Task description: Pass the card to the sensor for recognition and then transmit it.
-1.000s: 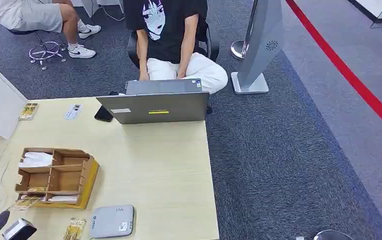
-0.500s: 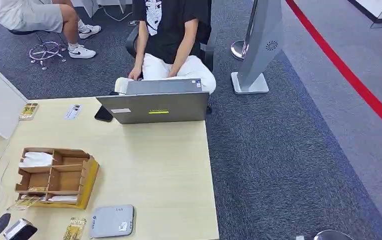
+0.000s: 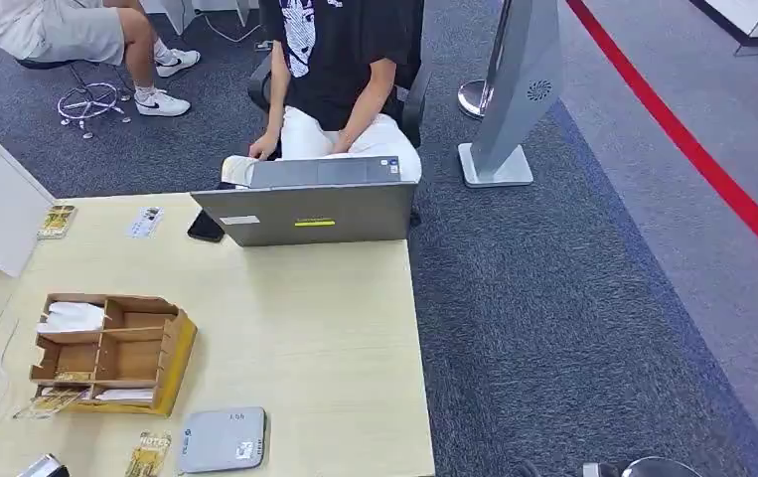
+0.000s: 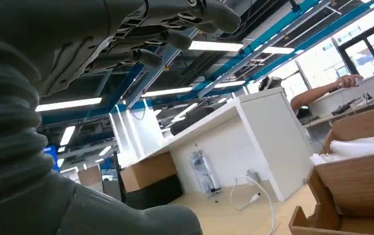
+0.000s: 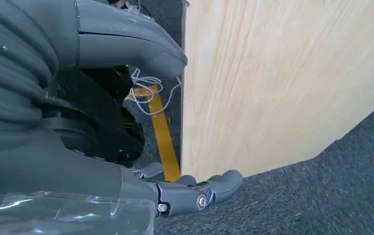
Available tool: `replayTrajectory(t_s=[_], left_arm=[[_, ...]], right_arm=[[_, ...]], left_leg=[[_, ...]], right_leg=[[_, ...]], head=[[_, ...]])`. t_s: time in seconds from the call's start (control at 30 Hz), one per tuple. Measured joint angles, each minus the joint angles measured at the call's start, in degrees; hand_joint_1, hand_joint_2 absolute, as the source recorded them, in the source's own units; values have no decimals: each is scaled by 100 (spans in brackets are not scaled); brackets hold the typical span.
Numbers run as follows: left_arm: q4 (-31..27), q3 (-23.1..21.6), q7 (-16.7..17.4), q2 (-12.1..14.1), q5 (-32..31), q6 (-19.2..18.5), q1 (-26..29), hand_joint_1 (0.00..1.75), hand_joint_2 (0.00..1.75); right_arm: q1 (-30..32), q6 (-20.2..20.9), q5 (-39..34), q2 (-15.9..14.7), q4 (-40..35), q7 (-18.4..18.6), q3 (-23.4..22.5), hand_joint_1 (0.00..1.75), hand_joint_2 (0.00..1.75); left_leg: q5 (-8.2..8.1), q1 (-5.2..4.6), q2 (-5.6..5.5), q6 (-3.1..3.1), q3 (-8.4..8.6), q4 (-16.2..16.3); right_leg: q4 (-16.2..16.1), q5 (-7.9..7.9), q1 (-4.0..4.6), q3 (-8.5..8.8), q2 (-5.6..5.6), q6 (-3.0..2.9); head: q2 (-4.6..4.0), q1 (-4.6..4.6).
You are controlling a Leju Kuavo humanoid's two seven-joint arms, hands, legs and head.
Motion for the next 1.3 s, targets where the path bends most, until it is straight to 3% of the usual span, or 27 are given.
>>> replayTrajectory(t_s=[0.83, 1.3], left_arm=[[9, -643, 297, 28, 310, 129, 275, 0, 175], [9, -717, 409, 31, 498, 175, 351, 0, 175]], right_arm=[[8, -120, -190, 0, -9, 59, -44, 0, 175], [25, -120, -216, 0, -39, 59, -65, 0, 175]], left_leg=[[-3, 0, -2, -3, 0, 0], [-3, 1, -1, -3, 0, 0]], right_leg=[[0, -2, 0, 0, -2, 0], [0, -2, 0, 0, -2, 0]], head=[[0, 0], [0, 0]])
